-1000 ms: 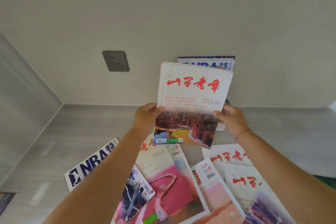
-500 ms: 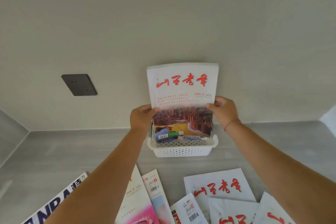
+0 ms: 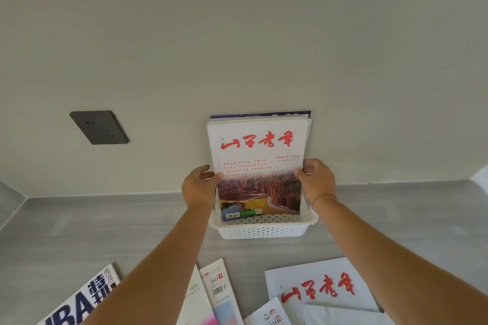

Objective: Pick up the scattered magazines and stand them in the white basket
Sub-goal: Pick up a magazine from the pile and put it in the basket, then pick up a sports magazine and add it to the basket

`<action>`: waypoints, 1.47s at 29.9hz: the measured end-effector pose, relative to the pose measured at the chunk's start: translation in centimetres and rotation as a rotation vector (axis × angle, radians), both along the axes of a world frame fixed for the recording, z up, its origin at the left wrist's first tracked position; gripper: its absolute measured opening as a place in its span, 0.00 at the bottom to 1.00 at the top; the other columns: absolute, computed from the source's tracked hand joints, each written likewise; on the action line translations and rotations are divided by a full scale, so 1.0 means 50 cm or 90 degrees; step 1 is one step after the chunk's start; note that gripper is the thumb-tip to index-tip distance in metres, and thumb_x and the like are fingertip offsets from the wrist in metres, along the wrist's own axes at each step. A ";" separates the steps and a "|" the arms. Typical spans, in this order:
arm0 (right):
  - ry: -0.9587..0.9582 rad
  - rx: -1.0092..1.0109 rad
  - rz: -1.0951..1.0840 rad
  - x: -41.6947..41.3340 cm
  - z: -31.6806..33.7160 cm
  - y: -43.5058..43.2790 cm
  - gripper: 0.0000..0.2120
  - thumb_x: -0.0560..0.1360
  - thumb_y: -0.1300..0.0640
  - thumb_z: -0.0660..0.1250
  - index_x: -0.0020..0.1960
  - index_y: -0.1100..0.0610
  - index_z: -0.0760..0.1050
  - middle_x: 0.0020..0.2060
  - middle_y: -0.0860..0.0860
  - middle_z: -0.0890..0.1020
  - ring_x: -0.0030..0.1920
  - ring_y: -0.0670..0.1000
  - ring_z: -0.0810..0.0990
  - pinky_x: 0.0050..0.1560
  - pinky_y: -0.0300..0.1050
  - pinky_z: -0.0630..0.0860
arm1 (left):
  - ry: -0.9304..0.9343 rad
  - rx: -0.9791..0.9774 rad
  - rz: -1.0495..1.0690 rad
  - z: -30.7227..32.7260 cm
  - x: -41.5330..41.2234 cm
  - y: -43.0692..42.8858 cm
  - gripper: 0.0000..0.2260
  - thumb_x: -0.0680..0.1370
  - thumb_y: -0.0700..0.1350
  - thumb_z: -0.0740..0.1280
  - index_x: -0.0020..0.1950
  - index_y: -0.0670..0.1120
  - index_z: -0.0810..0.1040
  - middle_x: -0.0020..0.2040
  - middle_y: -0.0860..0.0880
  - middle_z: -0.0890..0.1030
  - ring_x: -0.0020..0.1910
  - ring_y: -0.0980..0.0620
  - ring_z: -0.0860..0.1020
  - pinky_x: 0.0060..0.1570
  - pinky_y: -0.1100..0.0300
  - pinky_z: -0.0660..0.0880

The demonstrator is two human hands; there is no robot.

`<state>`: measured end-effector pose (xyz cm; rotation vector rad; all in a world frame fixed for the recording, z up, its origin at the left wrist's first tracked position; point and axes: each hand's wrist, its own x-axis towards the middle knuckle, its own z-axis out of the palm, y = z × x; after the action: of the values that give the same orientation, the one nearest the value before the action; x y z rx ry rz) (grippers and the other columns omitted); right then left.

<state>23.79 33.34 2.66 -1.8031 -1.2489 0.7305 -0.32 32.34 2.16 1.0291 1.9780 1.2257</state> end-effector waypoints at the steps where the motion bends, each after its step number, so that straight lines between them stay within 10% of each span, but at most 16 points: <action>1: 0.002 -0.008 -0.004 -0.003 0.001 0.000 0.08 0.74 0.57 0.66 0.52 0.58 0.77 0.51 0.54 0.84 0.46 0.52 0.79 0.46 0.42 0.73 | -0.003 0.000 -0.008 0.000 0.001 0.001 0.13 0.71 0.46 0.72 0.55 0.46 0.82 0.48 0.51 0.84 0.44 0.50 0.81 0.48 0.56 0.78; 10: -0.003 -0.042 -0.004 -0.023 -0.002 -0.012 0.12 0.74 0.57 0.66 0.56 0.59 0.74 0.55 0.57 0.81 0.53 0.57 0.79 0.49 0.43 0.72 | 0.014 -0.010 -0.070 0.003 -0.001 -0.002 0.08 0.74 0.45 0.69 0.52 0.47 0.84 0.51 0.47 0.85 0.40 0.52 0.79 0.35 0.67 0.71; 15: -0.001 -0.004 -0.044 -0.038 0.004 -0.048 0.25 0.72 0.56 0.69 0.67 0.59 0.66 0.65 0.57 0.71 0.63 0.58 0.73 0.62 0.52 0.72 | -0.011 -0.030 -0.058 0.003 -0.036 -0.042 0.20 0.73 0.49 0.71 0.62 0.43 0.77 0.60 0.45 0.81 0.58 0.45 0.78 0.59 0.54 0.73; 21: -0.037 0.092 -0.077 -0.111 0.004 -0.158 0.20 0.70 0.58 0.71 0.60 0.59 0.71 0.59 0.58 0.73 0.55 0.54 0.74 0.54 0.44 0.73 | -0.026 -0.064 -0.041 -0.027 -0.131 -0.169 0.19 0.72 0.48 0.72 0.61 0.43 0.77 0.57 0.44 0.82 0.55 0.47 0.79 0.58 0.58 0.72; 37: -0.040 -0.177 0.353 -0.526 -0.134 -0.489 0.26 0.72 0.58 0.69 0.67 0.61 0.65 0.63 0.56 0.71 0.63 0.54 0.73 0.63 0.43 0.72 | -0.031 -0.233 0.239 -0.161 -0.475 -0.694 0.13 0.72 0.46 0.72 0.55 0.44 0.80 0.55 0.41 0.82 0.46 0.45 0.80 0.46 0.52 0.79; 44: -0.101 -0.227 0.362 -0.601 -0.154 -0.533 0.23 0.71 0.56 0.70 0.61 0.63 0.68 0.56 0.56 0.75 0.52 0.51 0.74 0.47 0.38 0.71 | -0.253 -0.181 0.309 -0.160 -0.506 -0.765 0.22 0.74 0.44 0.71 0.66 0.40 0.71 0.62 0.40 0.77 0.55 0.42 0.78 0.53 0.54 0.73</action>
<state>-6.25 6.67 -5.02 -1.8152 -1.8680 1.2033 -25.64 -5.92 -5.87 0.1456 2.0521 1.2221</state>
